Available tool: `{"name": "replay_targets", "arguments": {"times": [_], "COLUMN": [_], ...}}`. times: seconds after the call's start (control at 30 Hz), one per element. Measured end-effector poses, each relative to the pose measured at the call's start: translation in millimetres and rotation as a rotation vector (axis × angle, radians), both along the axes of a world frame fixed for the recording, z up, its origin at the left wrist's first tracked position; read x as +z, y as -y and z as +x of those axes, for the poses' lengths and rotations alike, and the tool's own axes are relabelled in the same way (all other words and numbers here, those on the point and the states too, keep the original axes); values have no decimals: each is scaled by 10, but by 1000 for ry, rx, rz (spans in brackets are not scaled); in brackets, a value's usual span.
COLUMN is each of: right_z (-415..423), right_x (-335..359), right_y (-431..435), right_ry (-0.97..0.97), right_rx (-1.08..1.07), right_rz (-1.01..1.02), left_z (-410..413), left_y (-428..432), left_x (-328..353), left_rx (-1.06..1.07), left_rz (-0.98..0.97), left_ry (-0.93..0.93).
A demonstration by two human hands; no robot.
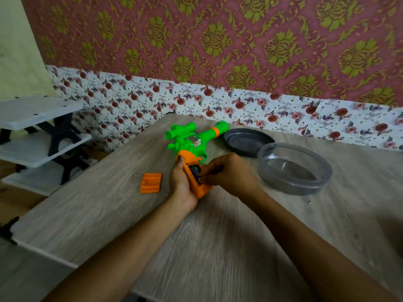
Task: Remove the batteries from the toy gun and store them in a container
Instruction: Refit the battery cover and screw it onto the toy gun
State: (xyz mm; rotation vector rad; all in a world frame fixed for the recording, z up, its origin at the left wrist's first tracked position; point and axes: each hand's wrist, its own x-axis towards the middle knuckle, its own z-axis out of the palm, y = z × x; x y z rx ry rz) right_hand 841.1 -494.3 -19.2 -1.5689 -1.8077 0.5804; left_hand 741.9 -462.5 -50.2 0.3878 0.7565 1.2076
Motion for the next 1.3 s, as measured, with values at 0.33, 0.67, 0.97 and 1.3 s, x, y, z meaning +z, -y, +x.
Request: {"name": "replay_targets", "arguments": {"times": [0.33,0.67,0.97,1.3], "right_z": [15,43,20,-58], "right_x": [-64,-379,-457,-493], "right_y": [-106,-66,-80,-119], "right_ry": [-116,-318,-359,-248], "right_rx": [-54,-28,-84,-109], "right_rz": [-197,-86,-41,48], "left_z": [33,-117,-182,-855], "left_y": [30,-35,-42,89], "left_x": [-23,58,12,110], "left_rx": [4,-13,-16,173], "left_rz": [78,155,245,733], "left_ry": [-125,-579,-781,-1724]}}
